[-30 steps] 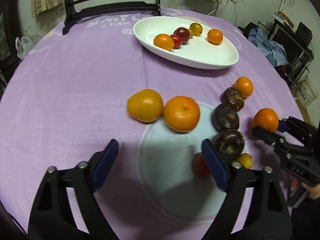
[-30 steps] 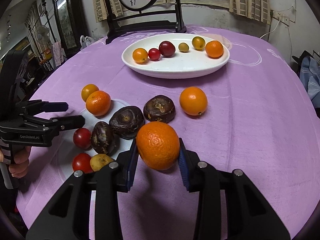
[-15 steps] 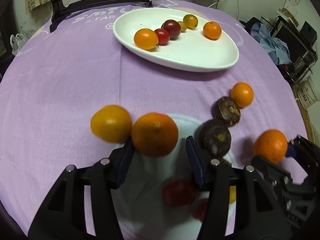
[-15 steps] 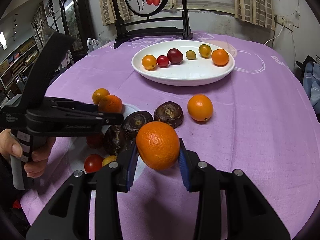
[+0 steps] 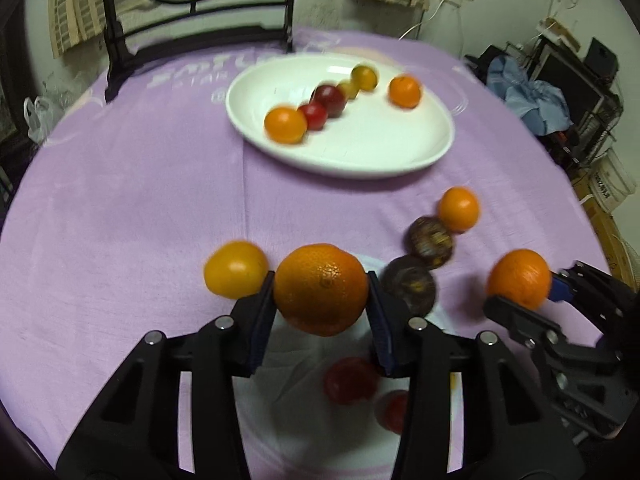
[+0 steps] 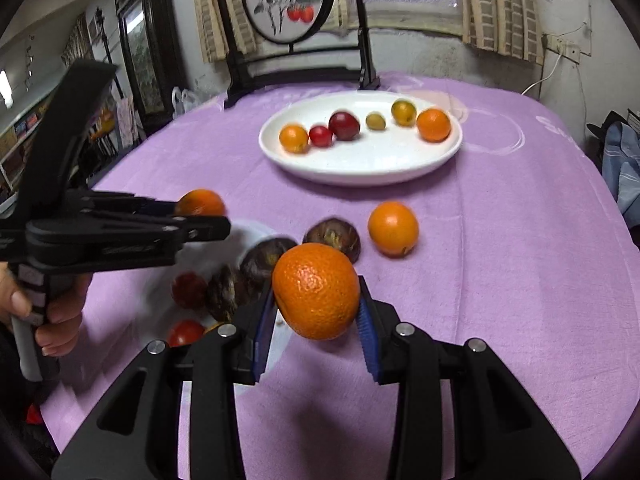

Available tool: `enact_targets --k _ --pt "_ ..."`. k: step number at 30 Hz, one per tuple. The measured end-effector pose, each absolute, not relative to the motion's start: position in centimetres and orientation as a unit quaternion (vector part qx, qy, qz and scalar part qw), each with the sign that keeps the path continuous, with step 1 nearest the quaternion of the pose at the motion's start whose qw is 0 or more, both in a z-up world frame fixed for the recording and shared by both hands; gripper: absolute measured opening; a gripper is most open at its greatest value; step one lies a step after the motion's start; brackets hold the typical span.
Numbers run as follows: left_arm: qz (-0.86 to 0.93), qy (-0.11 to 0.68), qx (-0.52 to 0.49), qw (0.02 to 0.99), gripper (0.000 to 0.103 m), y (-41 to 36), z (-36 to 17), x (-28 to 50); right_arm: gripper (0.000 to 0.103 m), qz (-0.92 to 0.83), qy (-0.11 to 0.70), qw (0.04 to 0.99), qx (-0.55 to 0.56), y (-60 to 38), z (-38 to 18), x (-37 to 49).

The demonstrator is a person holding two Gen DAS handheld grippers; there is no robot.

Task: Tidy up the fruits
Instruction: 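Carry both fruits over the white plate and open both tools to release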

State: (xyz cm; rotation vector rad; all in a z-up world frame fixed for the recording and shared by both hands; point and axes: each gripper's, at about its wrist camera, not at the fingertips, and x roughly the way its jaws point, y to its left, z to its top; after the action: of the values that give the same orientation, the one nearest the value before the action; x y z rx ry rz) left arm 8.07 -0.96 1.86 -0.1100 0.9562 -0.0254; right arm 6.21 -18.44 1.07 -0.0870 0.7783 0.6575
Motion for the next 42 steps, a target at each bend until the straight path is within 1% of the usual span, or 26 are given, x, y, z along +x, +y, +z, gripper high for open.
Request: enact_targets --k 6,10,17,25,26,27,28,29,34,36,37,40,42 --pt "-0.023 0.425 -0.040 0.904 0.044 -1.6 6.1 9.5 0.038 0.323 0.322 0.889 -0.040 -17.5 5.1 7.1" --pt "-0.015 0.409 -0.047 0.911 0.044 -2.1 6.8 12.6 0.038 0.317 0.303 0.896 -0.066 -15.9 6.1 10.0" --pt "0.021 0.454 -0.047 0.889 0.044 -2.1 3.1 19.2 0.038 0.285 0.349 0.889 -0.080 -14.5 3.1 16.3" --pt "0.027 0.480 -0.061 0.875 0.046 -1.6 0.9 21.6 0.040 0.267 0.386 0.879 -0.082 -14.1 0.6 20.0" --pt "0.027 0.479 -0.061 0.875 0.058 -1.6 0.9 21.6 0.045 0.267 0.386 0.880 -0.080 -14.1 0.6 20.1" --pt "0.033 0.472 -0.057 0.879 0.069 -1.6 1.3 21.3 0.045 0.263 0.382 0.882 -0.080 -14.3 0.8 20.0" --pt "0.042 0.463 -0.052 0.884 0.076 -1.5 1.6 21.0 0.047 0.261 0.379 0.884 -0.079 -14.4 0.9 19.9" --pt "0.048 0.454 -0.050 0.888 0.084 -1.4 2.0 20.7 0.052 0.261 0.378 0.885 -0.076 -14.6 1.0 19.8" --pt "0.041 0.445 -0.069 0.892 0.084 -0.5 3.2 18.7 0.053 0.267 0.374 0.886 -0.061 -15.9 1.9 18.0" --pt "0.039 0.441 -0.068 0.894 0.084 -0.2 3.7 17.5 0.057 0.270 0.373 0.886 -0.057 -16.5 2.2 16.8" --pt "0.037 0.439 -0.067 0.895 0.084 -0.1 3.9 16.9 0.057 0.272 0.371 0.886 -0.054 -16.8 2.3 16.2" --pt "0.030 0.434 -0.073 0.897 0.087 0.4 4.1 14.5 0.057 0.275 0.373 0.885 -0.049 -17.8 2.4 14.3" --pt "0.029 0.437 -0.072 0.896 0.088 0.5 4.0 13.3 0.057 0.273 0.373 0.885 -0.048 -18.4 2.3 12.9"
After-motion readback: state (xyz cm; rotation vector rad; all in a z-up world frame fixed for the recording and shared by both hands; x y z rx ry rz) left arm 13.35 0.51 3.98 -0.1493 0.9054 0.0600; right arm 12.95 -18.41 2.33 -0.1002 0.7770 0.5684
